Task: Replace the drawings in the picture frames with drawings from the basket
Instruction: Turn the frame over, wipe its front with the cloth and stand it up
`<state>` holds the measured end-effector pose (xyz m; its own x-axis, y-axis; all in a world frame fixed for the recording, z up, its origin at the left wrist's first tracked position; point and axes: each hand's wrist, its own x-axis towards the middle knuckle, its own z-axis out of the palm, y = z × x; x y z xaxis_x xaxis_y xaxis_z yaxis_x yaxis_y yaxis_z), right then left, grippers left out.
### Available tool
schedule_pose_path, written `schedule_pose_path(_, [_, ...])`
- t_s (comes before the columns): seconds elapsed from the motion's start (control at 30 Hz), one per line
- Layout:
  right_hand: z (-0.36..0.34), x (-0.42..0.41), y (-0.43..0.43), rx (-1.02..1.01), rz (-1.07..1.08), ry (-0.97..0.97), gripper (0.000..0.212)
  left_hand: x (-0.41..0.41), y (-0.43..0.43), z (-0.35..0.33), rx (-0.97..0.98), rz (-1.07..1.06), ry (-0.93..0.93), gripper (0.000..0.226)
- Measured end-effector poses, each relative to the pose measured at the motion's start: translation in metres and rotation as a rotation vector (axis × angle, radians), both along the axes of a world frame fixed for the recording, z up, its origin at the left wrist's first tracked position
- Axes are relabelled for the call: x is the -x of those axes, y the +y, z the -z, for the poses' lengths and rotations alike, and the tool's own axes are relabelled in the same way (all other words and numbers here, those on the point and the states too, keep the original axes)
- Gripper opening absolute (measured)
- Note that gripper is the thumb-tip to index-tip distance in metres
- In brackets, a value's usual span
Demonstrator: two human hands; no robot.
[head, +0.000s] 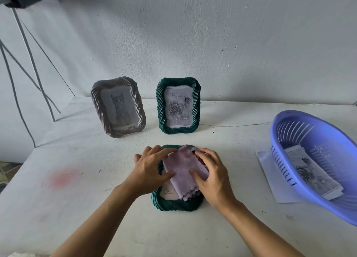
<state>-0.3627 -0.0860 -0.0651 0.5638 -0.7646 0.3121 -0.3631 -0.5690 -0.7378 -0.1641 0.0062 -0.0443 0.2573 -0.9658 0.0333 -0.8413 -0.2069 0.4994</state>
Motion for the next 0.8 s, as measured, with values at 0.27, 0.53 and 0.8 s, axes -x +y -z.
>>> schedule_pose_path(0.27, [-0.005, -0.001, -0.025, -0.086, -0.008, 0.052, 0.058, 0.003, -0.005, -0.005, -0.072, -0.106, 0.092, 0.025])
schedule_pose_path(0.53, [-0.004, 0.011, -0.024, -0.237, 0.086, 0.195, 0.05, -0.005, -0.031, -0.012, -0.023, -0.067, 0.24, 0.028])
schedule_pose_path(0.8, [-0.005, 0.008, -0.021, -0.122, -0.04, 0.177, 0.025, -0.022, -0.037, -0.028, -0.057, 0.237, 0.329, 0.013])
